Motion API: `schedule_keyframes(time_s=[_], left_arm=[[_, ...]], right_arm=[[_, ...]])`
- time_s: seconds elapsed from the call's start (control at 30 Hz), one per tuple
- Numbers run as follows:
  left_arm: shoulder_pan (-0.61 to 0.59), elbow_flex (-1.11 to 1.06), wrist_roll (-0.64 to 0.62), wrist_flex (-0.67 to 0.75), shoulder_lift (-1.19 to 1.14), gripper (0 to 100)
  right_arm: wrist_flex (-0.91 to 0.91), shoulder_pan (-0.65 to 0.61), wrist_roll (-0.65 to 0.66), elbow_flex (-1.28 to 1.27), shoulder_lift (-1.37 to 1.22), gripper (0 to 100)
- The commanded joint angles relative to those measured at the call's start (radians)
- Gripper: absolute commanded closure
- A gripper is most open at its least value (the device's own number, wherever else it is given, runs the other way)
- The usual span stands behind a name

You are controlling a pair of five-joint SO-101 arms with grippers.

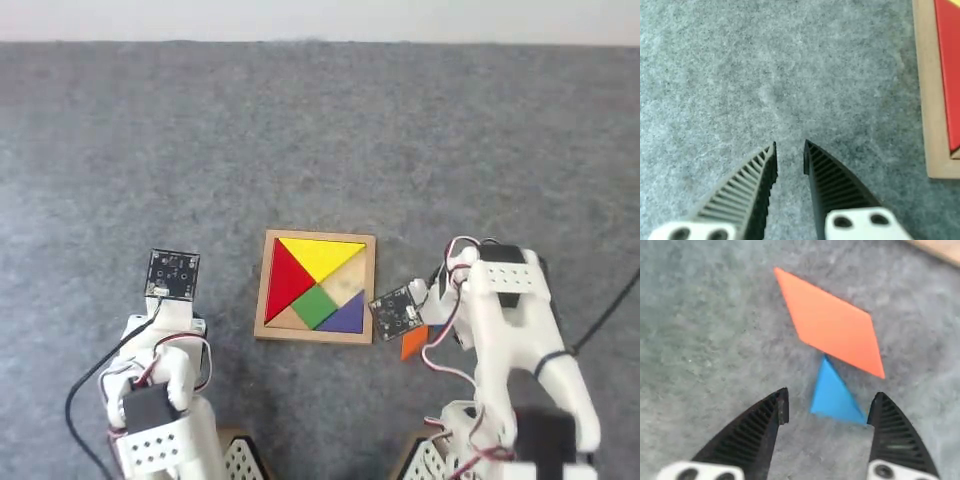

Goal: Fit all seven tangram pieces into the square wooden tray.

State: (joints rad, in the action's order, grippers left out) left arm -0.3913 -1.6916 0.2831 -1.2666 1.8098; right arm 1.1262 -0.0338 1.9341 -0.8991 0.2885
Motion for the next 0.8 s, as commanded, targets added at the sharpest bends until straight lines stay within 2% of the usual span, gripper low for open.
schedule_keyframes(time_s=[0.0,0.27,0.4,0.53,0.63,0.77], left_arm=[[0.003,0.008,-0.008,-0.006,0.011,91],[0.003,0.008,-0.008,-0.006,0.011,91],[0.003,0.008,-0.008,-0.006,0.011,91],[0.003,0.008,-0.008,-0.006,0.011,91],[0.003,0.008,-0.008,-0.006,0.011,91],[0.003,0.008,-0.008,-0.006,0.011,91]], right_arm=[[-0.053,0.021,0.049,0.052,-0.062,74.5],[-0.059,0.088,0.035,0.135,-0.163,77.1],[-0.062,0.097,-0.118,0.17,-0.173,89.1],[-0.14,0.073,-0.311,0.169,-0.173,98.0],[-0.154,0.051,-0.457,0.167,-0.173,96.5],[-0.15,0.041,-0.56,0.167,-0.166,92.0]])
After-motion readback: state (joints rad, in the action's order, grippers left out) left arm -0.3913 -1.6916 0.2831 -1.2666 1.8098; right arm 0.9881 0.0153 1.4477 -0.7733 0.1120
